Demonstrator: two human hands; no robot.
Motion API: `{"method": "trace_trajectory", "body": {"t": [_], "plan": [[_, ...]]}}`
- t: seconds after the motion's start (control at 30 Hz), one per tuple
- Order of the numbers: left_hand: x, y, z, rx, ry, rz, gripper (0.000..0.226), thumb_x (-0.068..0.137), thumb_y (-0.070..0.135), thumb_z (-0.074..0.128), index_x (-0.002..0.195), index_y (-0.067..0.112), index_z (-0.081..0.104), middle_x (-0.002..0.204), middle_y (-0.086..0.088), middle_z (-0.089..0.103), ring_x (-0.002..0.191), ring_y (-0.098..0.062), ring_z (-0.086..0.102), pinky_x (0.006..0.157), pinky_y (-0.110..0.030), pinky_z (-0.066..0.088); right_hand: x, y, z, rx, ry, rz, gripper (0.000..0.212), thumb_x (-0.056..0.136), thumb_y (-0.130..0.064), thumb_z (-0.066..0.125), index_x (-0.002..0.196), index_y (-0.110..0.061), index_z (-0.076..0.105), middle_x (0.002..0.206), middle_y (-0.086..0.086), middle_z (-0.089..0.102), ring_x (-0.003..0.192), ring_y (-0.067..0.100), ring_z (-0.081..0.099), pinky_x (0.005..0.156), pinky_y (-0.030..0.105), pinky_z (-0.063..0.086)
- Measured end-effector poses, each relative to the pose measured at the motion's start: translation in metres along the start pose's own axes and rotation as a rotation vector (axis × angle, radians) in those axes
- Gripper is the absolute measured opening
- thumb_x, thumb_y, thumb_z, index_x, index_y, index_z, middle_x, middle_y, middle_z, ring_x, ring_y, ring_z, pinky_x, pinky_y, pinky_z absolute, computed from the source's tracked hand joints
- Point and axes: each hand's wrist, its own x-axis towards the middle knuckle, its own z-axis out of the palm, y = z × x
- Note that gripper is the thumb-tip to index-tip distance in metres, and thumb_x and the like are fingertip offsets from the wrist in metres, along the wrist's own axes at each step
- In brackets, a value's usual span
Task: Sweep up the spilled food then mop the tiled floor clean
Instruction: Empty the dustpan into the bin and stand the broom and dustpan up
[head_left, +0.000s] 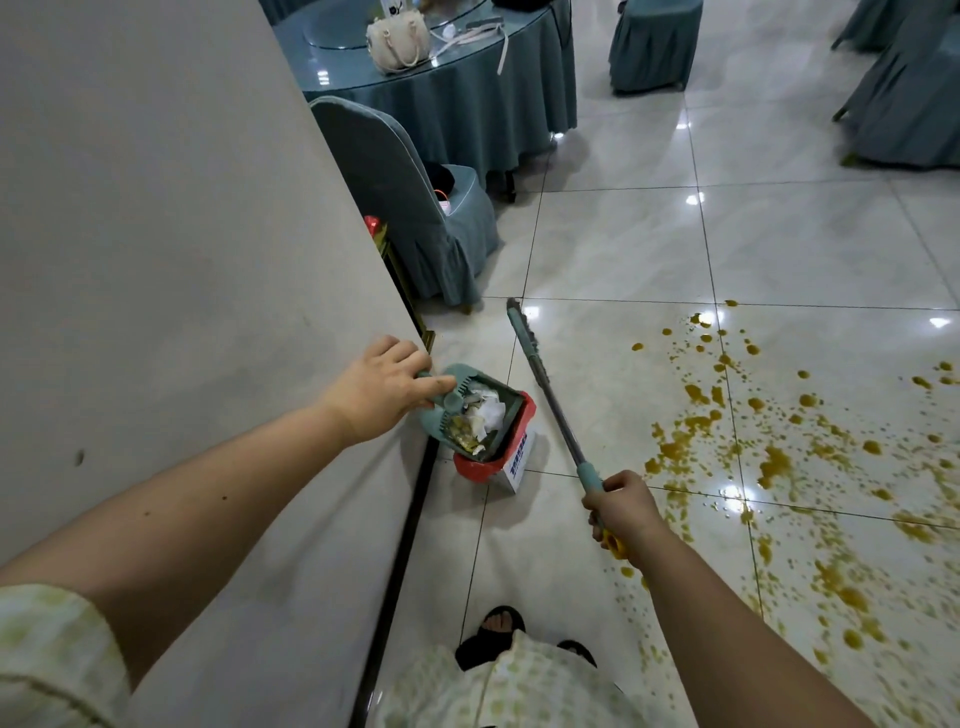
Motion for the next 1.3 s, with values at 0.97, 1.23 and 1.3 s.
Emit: {"method": "trace_trajectory", "body": {"t": [0.97, 1.23, 1.3], "plan": [[0.002, 0.032, -0.003, 0.145, 0.023, 0.094, 0.060, 0.066, 0.005, 0.077, 0.117, 0.025, 0.051, 0.090, -0.005, 0.058, 0.082, -0.027, 0.053, 0.083, -0.039, 0.036, 0.002, 0.021, -0.030, -0.010, -0.016, 0.005, 0.024, 0.087, -0.003, 0.057, 0.105, -0.010, 0.043, 0.077, 0.021, 0.057, 0.048, 0.024, 0.048, 0.044, 0.028, 0.041], [0.013, 0.013, -0.006, 0.126, 0.163, -0.156, 0.033, 0.084, 0.019, 0.069, 0.112, 0.025, 0.054, 0.087, -0.003, 0.062, 0.079, -0.027, 0.057, 0.075, -0.036, 0.036, -0.004, 0.009, -0.033, -0.014, -0.027, -0.009, 0.028, 0.087, -0.002, 0.059, 0.110, -0.007, 0.045, 0.075, 0.020, 0.058, 0.045, 0.022, 0.047, 0.037, 0.021, 0.036], [0.022, 0.003, -0.011, 0.113, 0.188, -0.297, 0.030, 0.083, 0.024, 0.072, 0.111, 0.024, 0.059, 0.089, -0.003, 0.065, 0.079, -0.027, 0.059, 0.074, -0.036, 0.033, -0.005, 0.001, -0.040, -0.012, -0.030, -0.009, 0.029, 0.087, -0.002, 0.061, 0.111, -0.007, 0.045, 0.075, 0.020, 0.058, 0.045, 0.022, 0.047, 0.036, 0.021, 0.036]]}}
